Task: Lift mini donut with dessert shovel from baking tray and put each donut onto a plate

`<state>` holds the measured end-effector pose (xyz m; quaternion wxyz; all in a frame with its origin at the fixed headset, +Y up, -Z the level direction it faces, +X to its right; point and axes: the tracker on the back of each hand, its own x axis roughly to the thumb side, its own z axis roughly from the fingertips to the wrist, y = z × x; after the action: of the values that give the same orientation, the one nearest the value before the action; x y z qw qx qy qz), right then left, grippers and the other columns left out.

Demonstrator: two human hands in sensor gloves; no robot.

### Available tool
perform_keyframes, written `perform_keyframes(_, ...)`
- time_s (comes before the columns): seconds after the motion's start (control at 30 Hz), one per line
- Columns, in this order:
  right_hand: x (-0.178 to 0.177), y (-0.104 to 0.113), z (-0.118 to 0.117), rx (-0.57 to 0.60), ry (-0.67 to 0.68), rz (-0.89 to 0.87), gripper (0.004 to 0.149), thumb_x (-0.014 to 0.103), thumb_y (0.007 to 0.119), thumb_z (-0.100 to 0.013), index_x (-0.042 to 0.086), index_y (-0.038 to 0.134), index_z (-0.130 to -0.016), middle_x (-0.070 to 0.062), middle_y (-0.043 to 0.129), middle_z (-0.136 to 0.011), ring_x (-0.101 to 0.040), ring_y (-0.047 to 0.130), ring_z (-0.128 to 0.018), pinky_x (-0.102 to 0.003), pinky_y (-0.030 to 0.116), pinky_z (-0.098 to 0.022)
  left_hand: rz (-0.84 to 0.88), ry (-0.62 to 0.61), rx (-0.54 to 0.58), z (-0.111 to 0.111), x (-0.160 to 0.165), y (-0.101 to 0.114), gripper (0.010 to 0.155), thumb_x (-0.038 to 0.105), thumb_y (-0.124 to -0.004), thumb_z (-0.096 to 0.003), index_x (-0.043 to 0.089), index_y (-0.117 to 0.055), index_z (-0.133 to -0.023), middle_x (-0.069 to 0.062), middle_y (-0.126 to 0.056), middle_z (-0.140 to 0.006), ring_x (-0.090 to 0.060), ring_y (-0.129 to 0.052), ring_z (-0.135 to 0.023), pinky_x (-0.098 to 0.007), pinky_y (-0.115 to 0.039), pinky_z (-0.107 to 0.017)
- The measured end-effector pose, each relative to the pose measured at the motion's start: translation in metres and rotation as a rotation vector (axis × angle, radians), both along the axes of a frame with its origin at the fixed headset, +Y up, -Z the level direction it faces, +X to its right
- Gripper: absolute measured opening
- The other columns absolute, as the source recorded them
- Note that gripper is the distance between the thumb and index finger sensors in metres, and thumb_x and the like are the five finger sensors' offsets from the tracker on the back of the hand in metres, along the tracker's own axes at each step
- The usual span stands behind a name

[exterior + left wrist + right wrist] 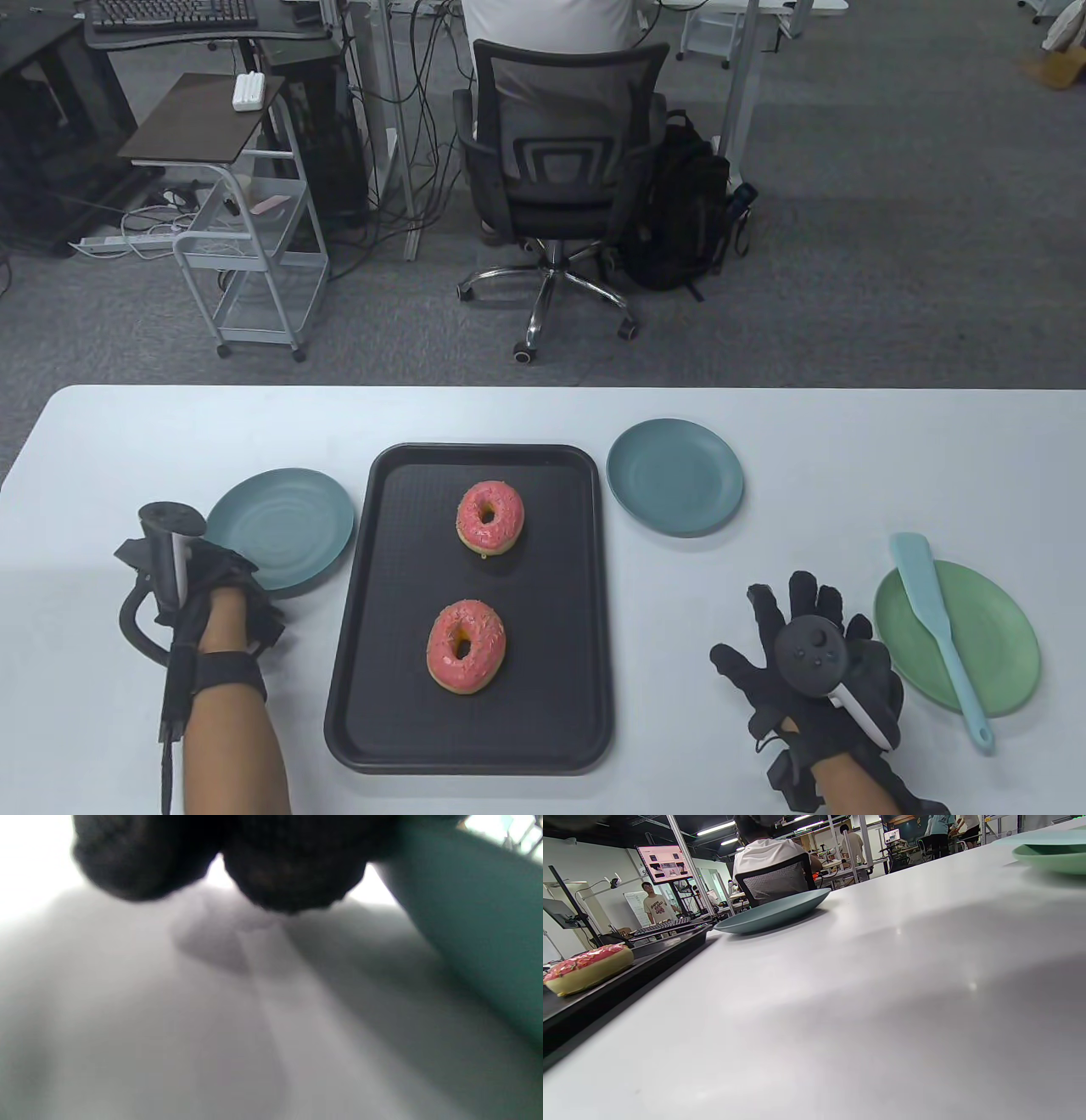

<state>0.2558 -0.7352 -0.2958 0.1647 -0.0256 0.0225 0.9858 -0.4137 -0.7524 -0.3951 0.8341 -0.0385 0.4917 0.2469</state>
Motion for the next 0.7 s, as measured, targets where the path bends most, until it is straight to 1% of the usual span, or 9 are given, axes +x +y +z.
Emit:
perform_keyframes(0.1,0.0,0.001,0.0,-0.002,-0.002,-0.003,0.095,0.075,0.062,-0.039,0.026,0.031,-0.113,-0.021,0.005,-0.12,-0.053,0.007,-0.107,-0.072,0.001,-0.067,0.082,0.005,0.076,0.006,-0.006,0.007,0.05,0.042,-0.078,-0.0416,0.022,-0.069,-0.086,0.003,-0.096,-0.062,-0.003,-0.106,-0.019,-0.027,-0.098,-0.018)
perform_keyframes(0.17,0.0,0.001,0.0,-0.004,-0.005,-0.005,0.094,0.075,0.062,-0.039,0.026,0.031,-0.113,-0.02,0.005,-0.12,-0.053,0.007,-0.106,-0.072,0.001,-0.067,0.073,-0.004,0.108,0.009,-0.005,0.015,0.049,0.043,-0.078,-0.0415,0.022,-0.068,-0.086,0.004,-0.095,-0.063,-0.004,-0.106,-0.018,-0.027,-0.098,-0.018)
perform_keyframes(0.3,0.001,0.0,0.0,-0.011,-0.008,-0.01,0.094,0.075,0.062,-0.039,0.026,0.031,-0.113,-0.02,0.005,-0.12,-0.053,0.007,-0.106,-0.072,0.001,-0.067,0.099,-0.078,0.184,0.016,0.006,0.034,0.049,0.043,-0.078,-0.0413,0.024,-0.067,-0.085,0.006,-0.094,-0.064,-0.005,-0.106,-0.019,-0.027,-0.097,-0.019)
perform_keyframes(0.43,0.001,0.0,0.0,-0.01,-0.008,-0.01,0.094,0.075,0.062,-0.039,0.025,0.031,-0.113,-0.021,0.006,-0.12,-0.053,0.008,-0.106,-0.072,0.002,-0.067,0.201,-0.202,0.288,0.027,0.031,0.058,0.049,0.043,-0.078,-0.0414,0.024,-0.067,-0.086,0.006,-0.094,-0.064,-0.005,-0.106,-0.019,-0.028,-0.097,-0.019)
perform_keyframes(0.53,0.0,0.0,0.0,-0.012,-0.005,-0.005,0.094,0.075,0.062,-0.039,0.025,0.031,-0.113,-0.021,0.006,-0.12,-0.053,0.008,-0.106,-0.072,0.002,-0.067,0.264,-0.314,0.346,0.039,0.059,0.077,0.049,0.043,-0.078,-0.0416,0.025,-0.066,-0.086,0.006,-0.094,-0.065,-0.005,-0.106,-0.02,-0.027,-0.097,-0.019)
perform_keyframes(0.63,0.001,0.0,0.001,-0.013,-0.005,-0.001,0.094,0.075,0.062,-0.039,0.025,0.031,-0.113,-0.021,0.006,-0.12,-0.053,0.008,-0.106,-0.072,0.003,-0.067,0.325,-0.419,0.38,0.051,0.089,0.086,0.049,0.043,-0.078,-0.0417,0.025,-0.067,-0.086,0.006,-0.094,-0.065,-0.005,-0.106,-0.02,-0.027,-0.097,-0.019)
perform_keyframes(0.7,0.001,0.0,0.001,-0.013,-0.005,-0.001,0.094,0.075,0.062,-0.039,0.025,0.032,-0.113,-0.021,0.006,-0.12,-0.054,0.009,-0.106,-0.072,0.003,-0.067,0.365,-0.489,0.382,0.059,0.11,0.088,0.049,0.043,-0.078,-0.0415,0.025,-0.067,-0.086,0.006,-0.094,-0.065,-0.005,-0.106,-0.02,-0.028,-0.097,-0.019)
